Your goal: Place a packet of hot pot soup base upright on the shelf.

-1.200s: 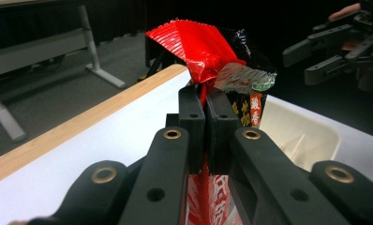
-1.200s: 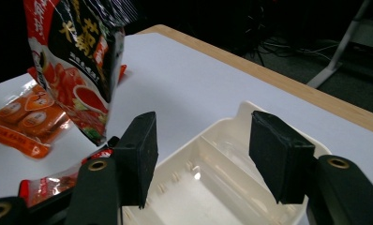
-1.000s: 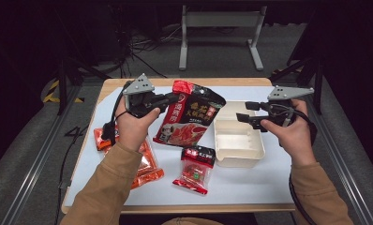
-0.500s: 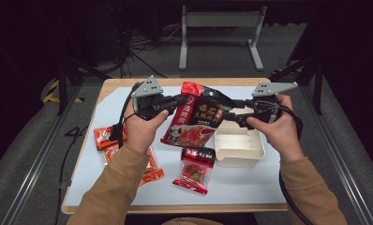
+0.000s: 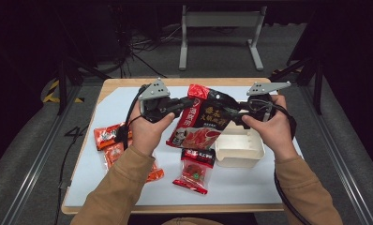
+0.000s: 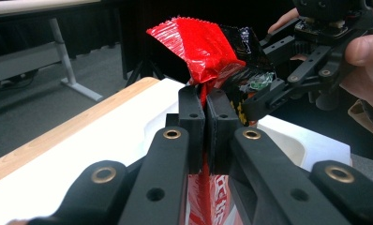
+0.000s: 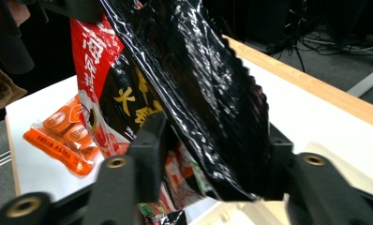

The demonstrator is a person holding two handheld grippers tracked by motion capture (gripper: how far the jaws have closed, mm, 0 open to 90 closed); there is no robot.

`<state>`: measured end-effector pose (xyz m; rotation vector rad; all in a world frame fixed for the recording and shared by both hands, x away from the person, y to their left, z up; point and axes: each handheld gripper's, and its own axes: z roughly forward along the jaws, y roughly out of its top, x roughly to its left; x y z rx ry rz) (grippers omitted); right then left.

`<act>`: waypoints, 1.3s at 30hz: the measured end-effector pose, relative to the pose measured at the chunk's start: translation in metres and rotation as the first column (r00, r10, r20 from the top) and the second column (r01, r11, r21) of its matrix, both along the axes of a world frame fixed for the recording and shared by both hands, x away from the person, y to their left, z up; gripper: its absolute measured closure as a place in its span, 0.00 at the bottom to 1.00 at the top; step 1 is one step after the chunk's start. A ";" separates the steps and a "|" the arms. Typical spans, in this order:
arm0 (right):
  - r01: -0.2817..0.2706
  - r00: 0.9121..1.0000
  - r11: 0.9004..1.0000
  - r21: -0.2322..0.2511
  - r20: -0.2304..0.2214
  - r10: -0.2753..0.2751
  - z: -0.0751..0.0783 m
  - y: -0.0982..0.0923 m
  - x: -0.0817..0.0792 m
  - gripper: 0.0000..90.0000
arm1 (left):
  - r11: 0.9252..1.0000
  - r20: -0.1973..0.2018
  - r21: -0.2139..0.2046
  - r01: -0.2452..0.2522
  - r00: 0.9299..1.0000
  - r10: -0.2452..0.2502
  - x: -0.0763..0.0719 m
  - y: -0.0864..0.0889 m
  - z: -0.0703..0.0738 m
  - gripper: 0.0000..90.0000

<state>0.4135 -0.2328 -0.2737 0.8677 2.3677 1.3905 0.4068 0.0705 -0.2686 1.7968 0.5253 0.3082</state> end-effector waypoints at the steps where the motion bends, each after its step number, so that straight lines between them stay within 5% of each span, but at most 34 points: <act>1: -0.004 1.000 1.000 0.003 -0.008 0.004 0.000 0.000 0.000 0.71 | 1.000 -0.001 0.001 0.003 1.000 -0.003 0.000 -0.001 -0.001 0.97; 6: -0.019 1.000 1.000 0.006 -0.016 0.019 0.002 -0.002 -0.001 0.81 | 1.000 0.002 0.000 0.000 1.000 0.000 -0.001 0.001 -0.001 0.96; 22: -0.041 0.999 0.999 0.033 0.018 0.040 0.009 -0.004 -0.003 0.89 | 1.000 -0.018 -0.022 -0.002 1.000 0.002 0.000 0.007 -0.003 0.93; 29: -0.020 0.999 1.000 0.011 0.025 0.020 0.017 -0.009 0.000 0.90 | 0.999 -0.035 -0.049 -0.001 0.999 0.000 0.002 0.016 -0.001 0.59; 31: -0.011 0.999 1.000 0.008 0.030 0.011 0.019 -0.011 0.001 0.90 | 0.999 -0.013 -0.007 -0.039 0.999 0.039 0.002 0.023 -0.002 0.56; 39: 0.036 0.997 0.999 -0.021 0.074 -0.035 0.029 -0.022 0.009 0.89 | 0.996 -0.027 0.034 -0.083 0.996 0.083 0.001 0.042 -0.012 0.45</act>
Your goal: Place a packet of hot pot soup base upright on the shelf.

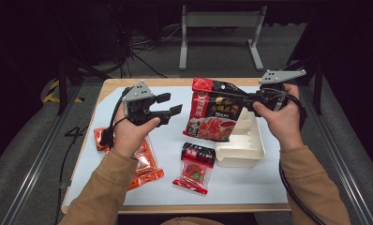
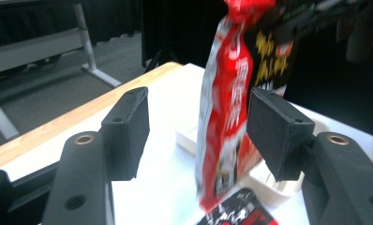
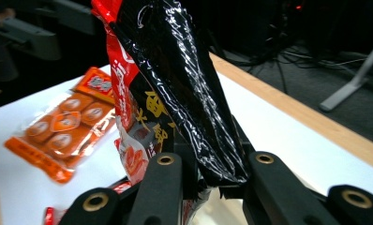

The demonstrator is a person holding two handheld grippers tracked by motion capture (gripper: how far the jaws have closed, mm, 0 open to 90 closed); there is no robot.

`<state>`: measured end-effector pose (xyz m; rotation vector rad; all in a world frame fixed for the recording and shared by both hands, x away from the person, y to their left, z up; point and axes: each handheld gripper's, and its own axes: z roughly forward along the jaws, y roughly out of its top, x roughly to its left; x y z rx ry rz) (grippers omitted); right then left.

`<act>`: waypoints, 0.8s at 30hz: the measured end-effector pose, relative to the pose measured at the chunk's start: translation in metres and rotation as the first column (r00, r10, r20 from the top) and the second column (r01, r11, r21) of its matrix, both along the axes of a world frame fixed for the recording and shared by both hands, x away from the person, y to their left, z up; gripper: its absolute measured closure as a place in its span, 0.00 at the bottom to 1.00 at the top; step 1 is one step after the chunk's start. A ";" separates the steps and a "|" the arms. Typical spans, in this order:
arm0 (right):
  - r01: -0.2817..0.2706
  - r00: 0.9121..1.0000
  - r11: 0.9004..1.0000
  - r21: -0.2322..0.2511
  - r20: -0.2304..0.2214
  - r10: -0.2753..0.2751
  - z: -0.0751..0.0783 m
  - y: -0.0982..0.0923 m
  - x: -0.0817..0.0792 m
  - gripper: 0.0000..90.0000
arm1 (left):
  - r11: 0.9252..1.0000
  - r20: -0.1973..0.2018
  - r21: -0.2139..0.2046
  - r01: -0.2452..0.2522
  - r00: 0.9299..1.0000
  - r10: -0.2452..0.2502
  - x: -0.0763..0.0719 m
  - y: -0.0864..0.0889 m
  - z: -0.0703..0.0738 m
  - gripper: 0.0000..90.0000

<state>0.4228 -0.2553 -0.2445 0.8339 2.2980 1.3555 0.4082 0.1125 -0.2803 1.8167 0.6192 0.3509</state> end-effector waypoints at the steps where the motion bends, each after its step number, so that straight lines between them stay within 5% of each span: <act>1: 0.003 1.000 1.000 -0.004 0.005 -0.003 0.001 -0.001 0.001 0.89 | 1.000 0.000 0.000 0.000 1.000 0.000 0.000 0.000 0.000 0.45; 24: 0.096 0.994 0.995 -0.038 0.055 -0.094 0.017 -0.039 0.033 0.89 | 0.997 -0.065 0.042 -0.063 0.996 0.066 0.000 0.042 -0.048 0.38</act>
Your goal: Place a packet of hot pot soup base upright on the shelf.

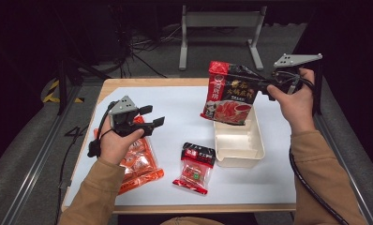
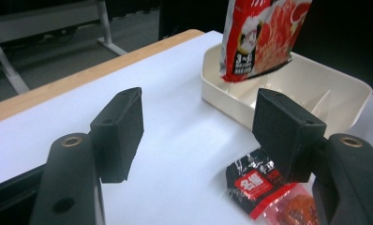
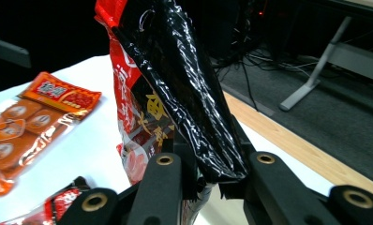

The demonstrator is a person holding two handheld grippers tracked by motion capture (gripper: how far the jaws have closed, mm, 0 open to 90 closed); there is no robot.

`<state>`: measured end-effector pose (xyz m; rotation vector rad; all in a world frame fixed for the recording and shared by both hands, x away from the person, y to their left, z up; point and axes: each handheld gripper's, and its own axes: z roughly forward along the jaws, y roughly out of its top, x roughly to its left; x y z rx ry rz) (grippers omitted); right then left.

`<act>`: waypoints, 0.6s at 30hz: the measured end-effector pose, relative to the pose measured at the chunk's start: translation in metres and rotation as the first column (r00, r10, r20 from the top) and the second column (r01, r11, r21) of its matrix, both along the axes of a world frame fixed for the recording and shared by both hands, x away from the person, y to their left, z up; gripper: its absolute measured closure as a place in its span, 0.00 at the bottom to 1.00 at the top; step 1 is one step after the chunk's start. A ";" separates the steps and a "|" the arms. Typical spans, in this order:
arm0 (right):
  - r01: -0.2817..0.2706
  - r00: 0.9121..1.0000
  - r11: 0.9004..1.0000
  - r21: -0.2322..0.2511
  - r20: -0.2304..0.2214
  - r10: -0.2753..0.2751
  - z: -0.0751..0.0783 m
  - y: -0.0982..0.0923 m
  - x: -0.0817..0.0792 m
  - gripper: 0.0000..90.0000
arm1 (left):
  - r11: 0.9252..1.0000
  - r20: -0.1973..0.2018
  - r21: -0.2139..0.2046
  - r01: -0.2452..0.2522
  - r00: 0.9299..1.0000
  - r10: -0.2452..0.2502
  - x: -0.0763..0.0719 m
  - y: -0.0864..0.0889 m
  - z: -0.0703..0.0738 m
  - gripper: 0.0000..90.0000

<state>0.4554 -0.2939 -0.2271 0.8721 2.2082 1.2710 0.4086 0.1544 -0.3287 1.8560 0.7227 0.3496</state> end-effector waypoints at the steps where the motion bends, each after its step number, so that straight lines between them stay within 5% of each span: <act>1: 0.007 1.000 1.000 -0.009 0.002 -0.007 -0.001 -0.002 0.002 0.89 | 1.000 -0.006 0.001 -0.001 1.000 0.001 0.000 0.002 -0.003 0.38; 6: 0.017 1.000 1.000 -0.021 0.012 -0.017 -0.003 -0.007 0.007 0.89 | 0.999 -0.027 0.031 -0.016 1.000 0.017 0.004 0.008 -0.015 0.36; 18: 0.024 0.999 0.999 -0.041 0.040 -0.022 -0.006 -0.011 0.019 0.89 | 0.999 -0.042 0.030 -0.027 0.999 0.028 0.005 0.015 -0.019 0.33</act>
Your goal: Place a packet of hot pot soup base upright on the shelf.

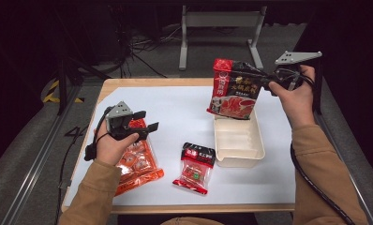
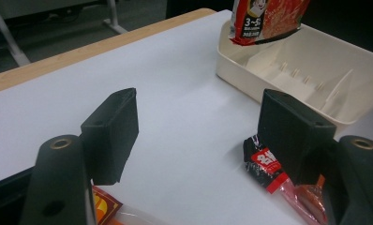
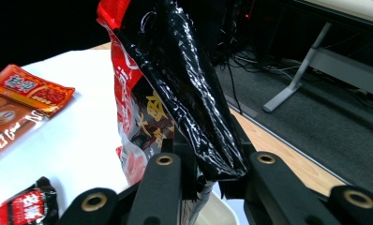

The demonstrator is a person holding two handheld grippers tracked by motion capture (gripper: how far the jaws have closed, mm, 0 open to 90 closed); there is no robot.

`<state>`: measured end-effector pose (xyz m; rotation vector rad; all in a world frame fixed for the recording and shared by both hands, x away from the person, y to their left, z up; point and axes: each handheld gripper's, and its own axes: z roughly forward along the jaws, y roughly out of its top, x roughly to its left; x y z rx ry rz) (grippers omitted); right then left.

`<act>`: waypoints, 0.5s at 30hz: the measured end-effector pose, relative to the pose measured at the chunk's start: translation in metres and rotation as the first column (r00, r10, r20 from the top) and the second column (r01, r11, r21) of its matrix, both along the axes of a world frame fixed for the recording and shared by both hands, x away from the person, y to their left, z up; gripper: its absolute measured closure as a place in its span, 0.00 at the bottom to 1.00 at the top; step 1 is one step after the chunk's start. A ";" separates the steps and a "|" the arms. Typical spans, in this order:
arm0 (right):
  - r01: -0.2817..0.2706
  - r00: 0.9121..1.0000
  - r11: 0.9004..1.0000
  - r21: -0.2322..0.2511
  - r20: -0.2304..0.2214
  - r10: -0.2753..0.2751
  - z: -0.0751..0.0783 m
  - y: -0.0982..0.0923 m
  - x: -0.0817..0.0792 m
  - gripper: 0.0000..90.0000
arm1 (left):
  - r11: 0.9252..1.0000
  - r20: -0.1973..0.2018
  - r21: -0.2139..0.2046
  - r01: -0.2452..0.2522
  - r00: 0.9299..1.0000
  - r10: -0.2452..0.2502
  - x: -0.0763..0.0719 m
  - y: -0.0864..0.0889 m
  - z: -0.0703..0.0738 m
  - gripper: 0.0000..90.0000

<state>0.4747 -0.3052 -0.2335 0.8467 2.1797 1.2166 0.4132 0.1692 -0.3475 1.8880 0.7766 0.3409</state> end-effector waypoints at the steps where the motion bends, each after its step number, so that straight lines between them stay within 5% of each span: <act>1: 0.000 1.000 1.000 0.000 0.000 0.000 0.000 0.000 0.000 0.89 | 1.000 -0.001 -0.002 0.001 1.000 -0.001 0.000 0.001 0.000 0.33; 15: -0.001 0.999 0.999 -0.053 0.040 0.003 -0.015 -0.001 0.010 0.88 | 1.000 -0.008 -0.010 -0.009 1.000 0.009 0.001 0.002 -0.001 0.32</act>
